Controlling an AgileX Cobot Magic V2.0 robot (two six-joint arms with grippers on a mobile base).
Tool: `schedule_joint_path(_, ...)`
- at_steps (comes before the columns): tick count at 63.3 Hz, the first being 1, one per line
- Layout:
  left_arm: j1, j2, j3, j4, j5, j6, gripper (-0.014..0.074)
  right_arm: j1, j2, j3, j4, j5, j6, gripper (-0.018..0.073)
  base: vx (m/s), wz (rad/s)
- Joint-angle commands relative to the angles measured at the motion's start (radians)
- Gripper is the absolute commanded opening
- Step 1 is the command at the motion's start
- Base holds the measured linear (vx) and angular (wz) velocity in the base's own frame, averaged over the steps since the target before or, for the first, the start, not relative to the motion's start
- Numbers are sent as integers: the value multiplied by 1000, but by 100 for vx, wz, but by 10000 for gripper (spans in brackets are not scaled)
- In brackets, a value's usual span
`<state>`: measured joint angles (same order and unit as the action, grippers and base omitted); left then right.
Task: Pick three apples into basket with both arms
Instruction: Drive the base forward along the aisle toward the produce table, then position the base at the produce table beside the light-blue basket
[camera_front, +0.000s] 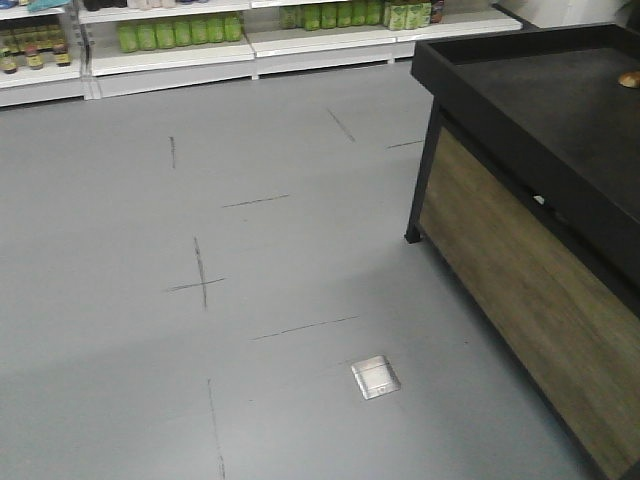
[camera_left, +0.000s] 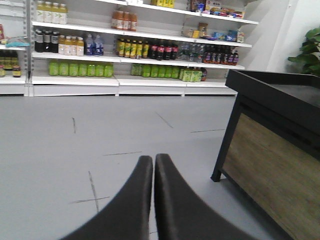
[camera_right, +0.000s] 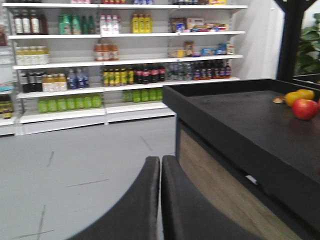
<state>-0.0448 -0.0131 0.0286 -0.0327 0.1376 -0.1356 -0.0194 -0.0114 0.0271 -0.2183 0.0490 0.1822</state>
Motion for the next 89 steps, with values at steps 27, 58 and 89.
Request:
schedule_joint_path(27, -5, -13, -25, -7, -69, -3, -6, -7, -12, 13, -9, -70, -8, -5, 15, -44)
schedule_joint_path(58, -5, -13, -25, -7, -69, -3, -6, -7, -12, 13, -9, -70, -8, -5, 13, -49)
schedule_joint_path(89, -5, -13, -25, -7, -69, -3, -6, -7, -12, 13, -9, -70, -8, -5, 12, -46)
